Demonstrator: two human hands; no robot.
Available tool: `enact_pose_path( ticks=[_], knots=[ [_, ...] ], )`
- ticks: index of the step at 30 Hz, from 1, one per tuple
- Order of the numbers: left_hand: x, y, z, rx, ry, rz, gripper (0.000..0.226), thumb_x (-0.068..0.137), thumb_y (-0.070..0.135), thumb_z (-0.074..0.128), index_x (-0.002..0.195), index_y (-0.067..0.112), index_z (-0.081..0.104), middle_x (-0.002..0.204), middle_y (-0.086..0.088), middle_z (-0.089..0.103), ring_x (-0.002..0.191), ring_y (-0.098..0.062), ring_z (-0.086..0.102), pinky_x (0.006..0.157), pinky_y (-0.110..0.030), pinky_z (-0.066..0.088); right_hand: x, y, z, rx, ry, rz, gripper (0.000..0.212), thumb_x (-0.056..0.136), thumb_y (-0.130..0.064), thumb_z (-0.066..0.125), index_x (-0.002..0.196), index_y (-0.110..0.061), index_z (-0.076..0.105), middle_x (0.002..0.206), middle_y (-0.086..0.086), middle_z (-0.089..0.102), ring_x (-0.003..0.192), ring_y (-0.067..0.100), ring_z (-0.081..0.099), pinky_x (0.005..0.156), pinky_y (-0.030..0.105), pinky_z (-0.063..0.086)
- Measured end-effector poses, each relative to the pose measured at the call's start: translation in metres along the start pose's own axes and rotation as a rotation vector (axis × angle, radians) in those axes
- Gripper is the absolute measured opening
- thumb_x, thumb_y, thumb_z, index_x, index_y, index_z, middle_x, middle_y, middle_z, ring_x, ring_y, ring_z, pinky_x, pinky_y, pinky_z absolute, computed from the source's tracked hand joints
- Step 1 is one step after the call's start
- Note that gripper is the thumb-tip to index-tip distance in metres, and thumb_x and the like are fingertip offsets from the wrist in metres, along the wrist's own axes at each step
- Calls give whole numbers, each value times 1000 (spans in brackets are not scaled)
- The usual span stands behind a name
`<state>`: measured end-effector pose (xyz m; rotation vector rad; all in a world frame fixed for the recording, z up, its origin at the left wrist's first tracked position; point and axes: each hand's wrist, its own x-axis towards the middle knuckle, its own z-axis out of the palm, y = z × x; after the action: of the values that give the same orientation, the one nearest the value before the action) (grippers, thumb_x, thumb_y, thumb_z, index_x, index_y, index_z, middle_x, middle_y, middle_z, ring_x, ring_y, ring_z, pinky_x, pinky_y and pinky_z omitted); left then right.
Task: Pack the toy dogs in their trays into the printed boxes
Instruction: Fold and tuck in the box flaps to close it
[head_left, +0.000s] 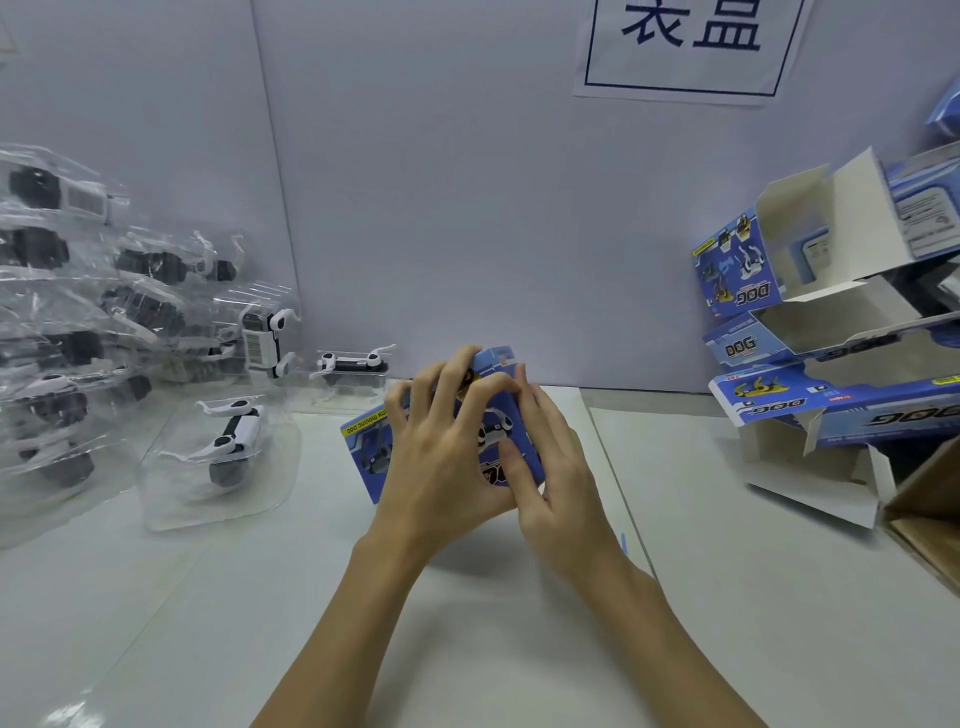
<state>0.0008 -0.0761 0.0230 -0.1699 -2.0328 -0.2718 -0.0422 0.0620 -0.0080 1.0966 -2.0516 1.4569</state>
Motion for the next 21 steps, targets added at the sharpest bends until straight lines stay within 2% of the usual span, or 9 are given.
enact_pose_path(
  ticks=[4,8,12,14,16,19,21],
  knots=[
    [-1,1,1,-16,19,3,65,72,48,73,128,27,50,150,-8,47,128,-31,49,107,-51,34,1,-1,-1,2,-24,5,58,108,-36,44,162,-39,26,166,-5,33,149,19,38,113,41,50],
    [-4,-2,3,-32,-15,2,78,74,51,74,143,28,46,156,-3,40,135,-28,42,112,-46,32,0,-1,-1,65,7,34,62,106,-36,52,161,-46,25,158,-4,38,144,22,45,105,42,56],
    [-5,-2,4,-40,-13,17,80,74,50,76,144,26,48,155,-3,42,136,-27,44,114,-44,31,0,0,-1,108,10,49,63,106,-28,58,159,-44,28,155,0,40,141,24,49,103,43,58],
    [-3,0,4,-38,6,13,79,72,48,79,140,25,48,153,-5,46,132,-29,48,112,-45,32,2,1,-2,116,6,40,59,107,-22,56,157,-42,32,156,2,41,142,25,48,105,46,56],
    [-3,1,3,-14,17,17,78,71,49,80,138,23,49,152,-8,48,130,-31,50,110,-48,34,3,0,-3,115,-15,27,53,109,-24,51,158,-37,35,156,1,41,142,23,47,107,44,55],
    [-4,-1,1,-77,42,12,85,68,53,86,139,19,54,154,-10,44,137,-30,46,111,-50,36,5,-5,-10,438,-13,164,50,109,-37,43,159,-32,39,150,-4,54,137,17,55,103,34,56],
    [-2,-6,-2,-289,78,-70,92,66,49,92,142,19,51,154,-8,41,141,-28,43,112,-43,40,9,-4,-16,599,31,319,55,107,-49,39,158,-30,41,138,-7,67,126,15,65,98,31,57]
  ],
)
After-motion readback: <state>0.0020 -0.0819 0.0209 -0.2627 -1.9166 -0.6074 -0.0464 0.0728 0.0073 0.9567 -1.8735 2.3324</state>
